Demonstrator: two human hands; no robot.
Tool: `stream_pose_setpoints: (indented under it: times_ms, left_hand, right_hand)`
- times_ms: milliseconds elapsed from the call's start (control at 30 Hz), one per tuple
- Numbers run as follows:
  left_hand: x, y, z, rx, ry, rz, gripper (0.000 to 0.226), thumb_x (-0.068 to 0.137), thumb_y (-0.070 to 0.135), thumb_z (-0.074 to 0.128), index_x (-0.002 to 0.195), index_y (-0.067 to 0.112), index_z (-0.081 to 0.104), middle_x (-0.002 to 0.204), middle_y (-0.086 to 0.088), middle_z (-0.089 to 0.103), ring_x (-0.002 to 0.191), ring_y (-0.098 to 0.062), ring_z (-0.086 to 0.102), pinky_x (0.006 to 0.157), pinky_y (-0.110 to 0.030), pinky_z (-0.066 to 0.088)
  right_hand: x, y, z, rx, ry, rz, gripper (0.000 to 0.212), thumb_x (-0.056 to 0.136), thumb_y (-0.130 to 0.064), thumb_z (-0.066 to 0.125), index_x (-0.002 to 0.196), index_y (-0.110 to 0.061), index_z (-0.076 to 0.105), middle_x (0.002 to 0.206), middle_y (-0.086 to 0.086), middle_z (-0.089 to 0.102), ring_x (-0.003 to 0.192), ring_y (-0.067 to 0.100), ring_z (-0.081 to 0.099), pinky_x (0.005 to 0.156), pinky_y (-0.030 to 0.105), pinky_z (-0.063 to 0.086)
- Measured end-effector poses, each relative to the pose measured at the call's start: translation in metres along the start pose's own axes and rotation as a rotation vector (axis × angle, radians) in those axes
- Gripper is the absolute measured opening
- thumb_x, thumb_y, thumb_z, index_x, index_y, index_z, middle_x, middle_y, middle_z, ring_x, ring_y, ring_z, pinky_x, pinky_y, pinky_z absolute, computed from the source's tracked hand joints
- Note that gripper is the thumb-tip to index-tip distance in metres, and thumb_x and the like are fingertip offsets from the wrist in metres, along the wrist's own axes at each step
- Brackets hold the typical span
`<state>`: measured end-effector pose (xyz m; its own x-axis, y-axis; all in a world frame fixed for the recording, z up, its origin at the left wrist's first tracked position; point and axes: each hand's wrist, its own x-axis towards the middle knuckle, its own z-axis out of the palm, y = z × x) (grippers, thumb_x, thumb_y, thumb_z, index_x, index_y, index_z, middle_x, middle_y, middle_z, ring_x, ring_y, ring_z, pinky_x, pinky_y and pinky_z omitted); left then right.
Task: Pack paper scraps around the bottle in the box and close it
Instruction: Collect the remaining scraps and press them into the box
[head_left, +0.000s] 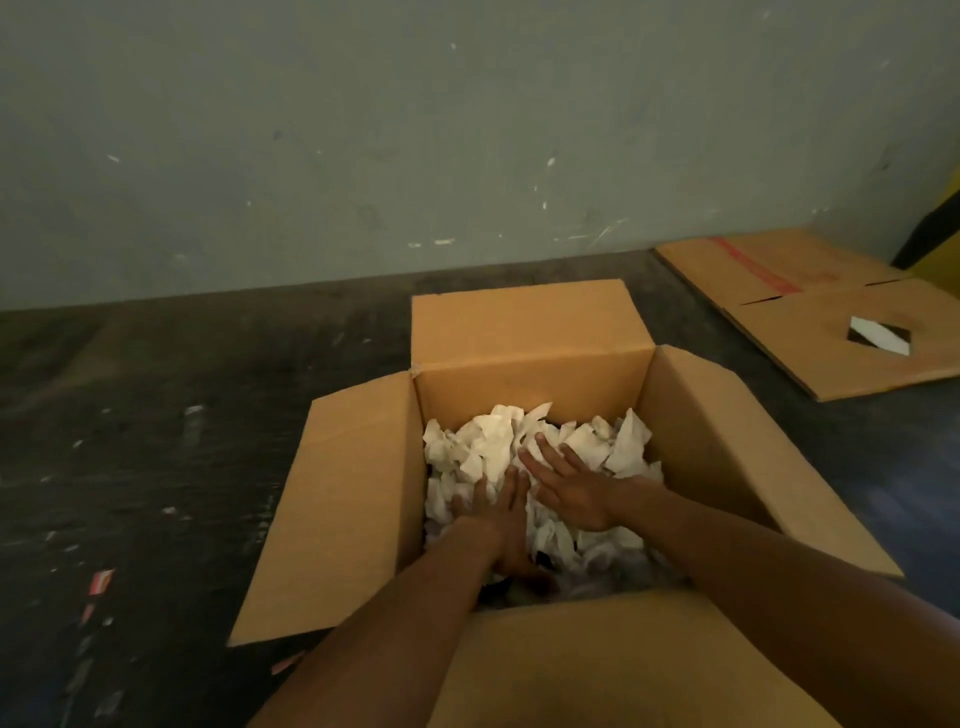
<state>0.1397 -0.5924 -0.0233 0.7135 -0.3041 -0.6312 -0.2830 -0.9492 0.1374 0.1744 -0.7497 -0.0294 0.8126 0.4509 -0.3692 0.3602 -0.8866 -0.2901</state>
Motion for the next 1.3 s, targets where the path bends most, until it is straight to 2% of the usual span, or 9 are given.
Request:
stream_pose_setpoints:
  times_ms: [133,300,433,500,633,733,1100,1200,1300]
  left_hand:
    - [-0.001,0.003,-0.003,0.021,-0.019,-0.003,0.130,0.074,0.067,0.067,0.143,0.023,-0.034,0.150,0.004,-0.044,0.142,-0.038,-0.029,0.115,-0.064,-0.004]
    - [0.001,-0.003,-0.004,0.050,-0.026,-0.008,0.136,0.067,0.071,0.069,0.144,0.026,-0.033,0.153,0.003,-0.040,0.145,-0.036,-0.022,0.115,-0.064,0.000]
    - [-0.017,-0.008,-0.036,-0.036,0.055,0.161,0.128,0.060,0.063,0.081,0.154,0.031,0.001,0.163,0.004,0.007,0.147,-0.025,0.016,0.119,-0.044,0.019]
    - [-0.029,-0.010,-0.056,-0.057,0.134,0.207,0.116,0.060,0.068,0.077,0.152,0.034,0.014,0.157,0.002,0.025,0.141,-0.025,0.028,0.115,-0.043,0.027]
    - [-0.018,-0.012,-0.060,0.039,0.330,0.069,0.136,0.048,0.091,0.061,0.148,0.042,-0.018,0.161,0.001,-0.014,0.147,-0.035,-0.008,0.116,-0.059,0.008]
    - [0.008,0.000,-0.040,0.043,0.268,0.072,0.138,0.050,0.095,0.053,0.143,0.039,-0.033,0.152,0.002,-0.041,0.139,-0.036,-0.036,0.113,-0.064,-0.010]
    - [0.051,0.024,-0.008,-0.028,0.273,0.054,0.125,0.065,0.088,0.049,0.148,0.032,-0.026,0.155,-0.001,-0.036,0.142,-0.038,-0.030,0.112,-0.066,-0.006]
    - [0.051,0.026,-0.014,-0.019,0.227,0.039,0.125,0.064,0.087,0.051,0.147,0.034,-0.028,0.155,0.000,-0.037,0.142,-0.039,-0.029,0.112,-0.067,-0.006]
    - [0.045,0.023,-0.026,0.003,0.126,0.019,0.127,0.063,0.087,0.053,0.144,0.038,-0.032,0.153,0.001,-0.040,0.142,-0.039,-0.030,0.111,-0.067,-0.009]
  right_hand:
    - [0.007,0.010,0.011,-0.075,0.005,-0.097,0.104,0.063,-0.070,-0.027,0.150,-0.013,-0.018,0.158,0.010,-0.023,0.143,0.021,-0.029,0.119,0.043,-0.011]
    - [-0.003,0.003,0.003,-0.040,0.000,-0.054,0.059,0.103,-0.041,0.011,0.152,-0.018,-0.012,0.160,0.009,-0.019,0.140,0.014,-0.028,0.119,0.046,-0.008]
    - [-0.022,0.012,-0.022,0.066,0.003,-0.004,0.061,0.089,-0.072,0.013,0.143,-0.058,-0.010,0.156,-0.011,-0.027,0.141,0.019,-0.025,0.113,0.064,-0.004]
    - [-0.036,0.017,-0.037,0.097,0.079,0.048,0.056,0.089,-0.073,0.016,0.139,-0.064,-0.008,0.157,-0.011,-0.028,0.144,0.024,-0.024,0.112,0.066,-0.002]
    - [-0.042,0.035,-0.044,0.089,0.117,0.220,0.065,0.089,-0.073,0.014,0.144,-0.053,-0.014,0.155,-0.001,-0.035,0.142,0.033,-0.030,0.113,0.062,-0.006]
    - [-0.028,0.050,-0.027,0.096,0.038,0.287,0.069,0.092,-0.069,0.012,0.147,-0.042,-0.019,0.155,0.008,-0.034,0.139,0.032,-0.036,0.115,0.053,-0.014]
    - [0.001,0.059,-0.001,-0.007,-0.181,0.282,0.062,0.103,-0.045,0.014,0.147,-0.027,-0.025,0.151,0.012,-0.039,0.137,0.038,-0.035,0.115,0.058,-0.009]
    - [0.001,0.063,-0.002,-0.066,-0.224,0.256,0.063,0.102,-0.047,0.017,0.146,-0.030,-0.024,0.147,0.001,-0.041,0.134,0.030,-0.038,0.114,0.060,-0.011]
    - [-0.005,0.062,-0.020,-0.029,-0.171,0.252,0.063,0.100,-0.054,0.014,0.150,-0.032,-0.016,0.157,0.007,-0.029,0.140,0.035,-0.032,0.115,0.055,-0.013]
